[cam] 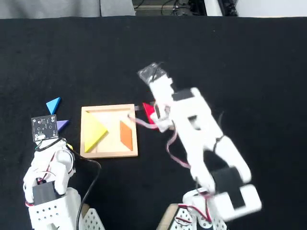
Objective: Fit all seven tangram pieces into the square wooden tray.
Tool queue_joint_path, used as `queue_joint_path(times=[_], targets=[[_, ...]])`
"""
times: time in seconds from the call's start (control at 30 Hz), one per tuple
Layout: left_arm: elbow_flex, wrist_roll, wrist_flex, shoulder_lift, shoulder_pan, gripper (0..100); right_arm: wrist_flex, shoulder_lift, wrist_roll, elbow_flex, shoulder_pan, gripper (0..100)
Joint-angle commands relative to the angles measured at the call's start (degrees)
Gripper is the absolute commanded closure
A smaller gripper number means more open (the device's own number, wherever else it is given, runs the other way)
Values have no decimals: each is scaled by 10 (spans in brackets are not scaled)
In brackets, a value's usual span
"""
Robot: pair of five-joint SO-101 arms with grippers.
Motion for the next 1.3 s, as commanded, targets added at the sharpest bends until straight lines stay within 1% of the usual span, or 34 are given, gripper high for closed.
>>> queue_joint_path(times=[0.0,0.03,0.1,0.13,0.17,0.27,0.43,0.57,0.77,0.93,1.03,1.13,1.27], targets=[[-1,-4,-13,-3,7,934,-149,-108,164,146,-25,984],[-1,-4,-13,-3,7,934,-135,-116,161,147,-31,983],[1,-4,-24,-3,7,934,-99,-122,118,123,-27,981],[9,-4,-32,-3,7,934,-71,-121,95,100,-24,964],[14,-4,-40,-3,7,934,-45,-117,80,77,-24,933],[16,-4,-44,-3,7,934,18,-96,79,22,-36,827],[16,-4,-44,-3,7,934,34,-29,149,-10,-86,812],[16,-4,-44,-3,7,934,33,37,191,-32,-93,810],[17,-4,-46,-3,7,934,34,75,196,-64,-73,809],[17,-4,-47,-3,7,934,37,59,226,-63,-64,729],[18,-4,-47,-3,7,934,35,62,250,-62,-62,726],[18,-4,-47,-3,7,934,32,63,252,-64,-61,725],[18,-4,-47,-3,7,934,-1,76,253,-58,-53,724]])
